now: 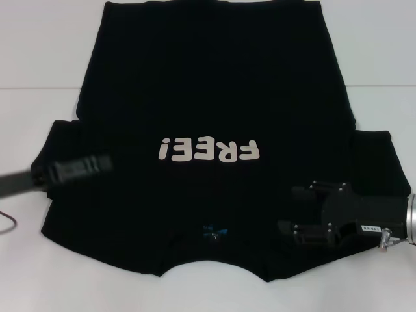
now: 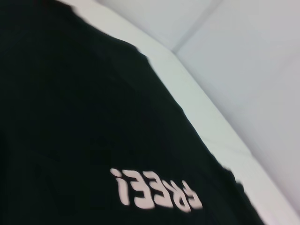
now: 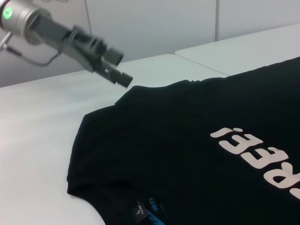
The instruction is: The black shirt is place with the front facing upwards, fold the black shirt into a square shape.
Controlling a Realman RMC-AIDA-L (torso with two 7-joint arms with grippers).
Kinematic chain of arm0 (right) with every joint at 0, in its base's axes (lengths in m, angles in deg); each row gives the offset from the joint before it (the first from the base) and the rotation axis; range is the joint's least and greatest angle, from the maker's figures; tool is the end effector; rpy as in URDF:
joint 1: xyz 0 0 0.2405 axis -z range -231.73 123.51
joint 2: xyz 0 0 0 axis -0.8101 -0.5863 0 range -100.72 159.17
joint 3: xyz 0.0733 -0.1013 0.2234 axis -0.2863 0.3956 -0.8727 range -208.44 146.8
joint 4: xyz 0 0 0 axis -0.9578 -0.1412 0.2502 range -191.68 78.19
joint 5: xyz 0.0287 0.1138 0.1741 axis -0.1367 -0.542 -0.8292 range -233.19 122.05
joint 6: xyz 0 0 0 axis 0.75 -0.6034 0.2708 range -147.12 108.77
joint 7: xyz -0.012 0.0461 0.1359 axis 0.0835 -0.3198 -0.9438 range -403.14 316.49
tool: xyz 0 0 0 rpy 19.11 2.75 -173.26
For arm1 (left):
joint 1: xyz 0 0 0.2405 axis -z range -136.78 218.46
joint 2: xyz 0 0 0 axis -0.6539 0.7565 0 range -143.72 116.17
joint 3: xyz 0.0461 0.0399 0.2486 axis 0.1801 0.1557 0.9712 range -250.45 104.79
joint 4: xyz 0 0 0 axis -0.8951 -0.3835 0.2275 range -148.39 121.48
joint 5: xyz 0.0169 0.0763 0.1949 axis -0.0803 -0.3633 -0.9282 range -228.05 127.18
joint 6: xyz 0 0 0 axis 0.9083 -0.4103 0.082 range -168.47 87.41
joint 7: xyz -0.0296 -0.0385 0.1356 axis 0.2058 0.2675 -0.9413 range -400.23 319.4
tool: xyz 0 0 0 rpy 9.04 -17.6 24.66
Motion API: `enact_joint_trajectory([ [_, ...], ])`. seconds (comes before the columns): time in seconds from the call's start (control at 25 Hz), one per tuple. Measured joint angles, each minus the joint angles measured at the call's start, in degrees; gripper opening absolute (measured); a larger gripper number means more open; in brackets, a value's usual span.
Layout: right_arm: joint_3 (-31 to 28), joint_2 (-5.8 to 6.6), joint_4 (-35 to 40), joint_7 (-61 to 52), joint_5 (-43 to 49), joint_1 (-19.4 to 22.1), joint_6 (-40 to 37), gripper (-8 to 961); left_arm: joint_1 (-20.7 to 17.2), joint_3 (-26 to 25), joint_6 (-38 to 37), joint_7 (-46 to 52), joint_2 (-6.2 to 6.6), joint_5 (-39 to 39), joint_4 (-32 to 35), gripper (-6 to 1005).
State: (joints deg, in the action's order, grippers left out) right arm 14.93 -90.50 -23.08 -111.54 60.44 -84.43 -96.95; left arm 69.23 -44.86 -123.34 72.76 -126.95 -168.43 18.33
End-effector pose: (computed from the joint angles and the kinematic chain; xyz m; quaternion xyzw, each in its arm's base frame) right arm 0.2790 0.3334 -0.0317 -0.9616 0.1536 0.1580 0.1636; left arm -0.3241 0.3355 0.0465 -0.7687 -0.5487 -0.2834 0.1665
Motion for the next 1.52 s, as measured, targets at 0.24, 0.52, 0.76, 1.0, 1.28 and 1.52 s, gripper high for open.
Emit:
enact_joint_trajectory([
  [0.24,0.0,-0.05,0.0,0.0,0.0,-0.3,0.4,829,1.1,0.3,6.0,20.9,3.17,-0.7,-0.4,901],
  [0.52,0.0,-0.09,-0.2,0.0,0.0,-0.4,0.8,829,0.3,0.2,12.3,23.6,3.97,-0.8,-1.4,895],
  [0.76,0.0,-0.15,-0.2,-0.4,0.0,-0.4,0.9,830,0.2,0.1,12.5,23.9,4.38,-3.1,-1.6,890],
  [1.0,0.0,-0.16,-0.2,-0.6,0.0,-0.3,0.9,830,0.1,-0.1,15.6,23.6,4.12,-3.5,-2.0,884],
  [1.28,0.0,-0.16,-0.2,-0.7,0.0,-0.5,1.0,829,0.1,0.5,18.7,23.3,3.7,-3.7,-3.2,878],
  [1.52,0.0,-0.15,-0.2,-0.7,0.0,-0.5,1.0,830,0.2,0.6,20.3,22.6,3.5,-3.7,-4.6,872],
])
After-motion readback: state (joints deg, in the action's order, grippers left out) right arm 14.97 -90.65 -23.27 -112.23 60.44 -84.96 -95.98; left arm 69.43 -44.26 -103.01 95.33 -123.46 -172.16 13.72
